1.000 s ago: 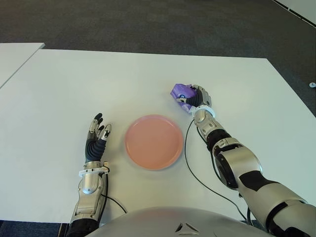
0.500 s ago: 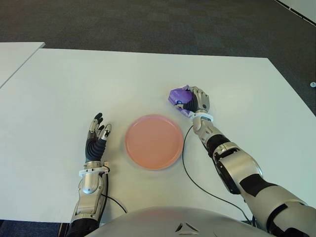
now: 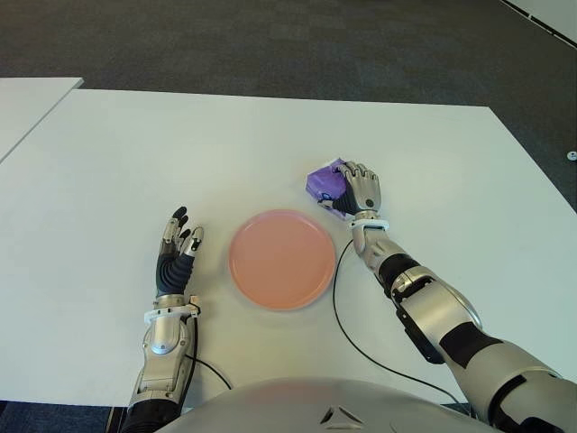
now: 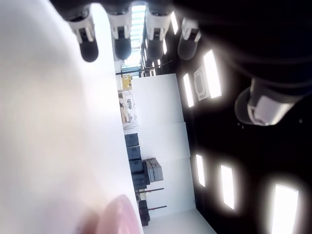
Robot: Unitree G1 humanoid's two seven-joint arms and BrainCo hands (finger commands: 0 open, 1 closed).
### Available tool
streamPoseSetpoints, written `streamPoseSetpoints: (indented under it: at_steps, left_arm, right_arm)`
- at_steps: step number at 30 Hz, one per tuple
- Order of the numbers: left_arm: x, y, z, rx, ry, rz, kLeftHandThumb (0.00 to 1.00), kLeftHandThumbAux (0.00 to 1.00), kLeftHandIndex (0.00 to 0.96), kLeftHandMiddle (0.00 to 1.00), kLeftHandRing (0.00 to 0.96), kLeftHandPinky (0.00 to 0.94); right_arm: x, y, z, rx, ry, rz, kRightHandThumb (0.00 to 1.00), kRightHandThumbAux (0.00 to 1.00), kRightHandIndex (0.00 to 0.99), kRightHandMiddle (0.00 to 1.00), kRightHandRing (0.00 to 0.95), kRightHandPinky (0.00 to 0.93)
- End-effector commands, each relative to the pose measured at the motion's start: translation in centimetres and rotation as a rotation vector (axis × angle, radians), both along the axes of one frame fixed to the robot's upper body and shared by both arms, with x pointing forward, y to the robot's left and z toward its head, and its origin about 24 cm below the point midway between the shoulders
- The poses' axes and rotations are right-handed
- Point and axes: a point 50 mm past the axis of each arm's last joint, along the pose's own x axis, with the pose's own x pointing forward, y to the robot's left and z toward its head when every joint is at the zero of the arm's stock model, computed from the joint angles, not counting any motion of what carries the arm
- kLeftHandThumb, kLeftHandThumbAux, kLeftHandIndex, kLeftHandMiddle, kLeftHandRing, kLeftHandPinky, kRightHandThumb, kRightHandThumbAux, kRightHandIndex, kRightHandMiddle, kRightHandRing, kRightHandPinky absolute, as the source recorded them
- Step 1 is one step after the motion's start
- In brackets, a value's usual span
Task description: Put the tissue paper into the plate.
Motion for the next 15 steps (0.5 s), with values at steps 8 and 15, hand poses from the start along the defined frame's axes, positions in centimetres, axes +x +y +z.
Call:
streamPoseSetpoints:
  at_steps: [8, 15]
  left_arm:
    - [-2.65, -0.52, -3.74, -0.050, 0.229, 0.009, 0.000, 0.394, 0.000, 0.000, 0.000, 0.000]
    - [-2.62, -0.47, -3.77, -0.051, 0.228, 0.010, 0.000, 0.395, 0.000, 0.000, 0.000, 0.000]
  right_arm:
    - [-5.26, -2.98, -6.73, -0.160, 0.336, -0.067, 0.848, 0.679, 0.403, 0.558, 0.841, 0.842]
    - [-5.21, -2.96, -6.79, -0.125, 0.362, -0.082, 0.848, 0.680, 0.406, 0.568, 0.837, 0.838]
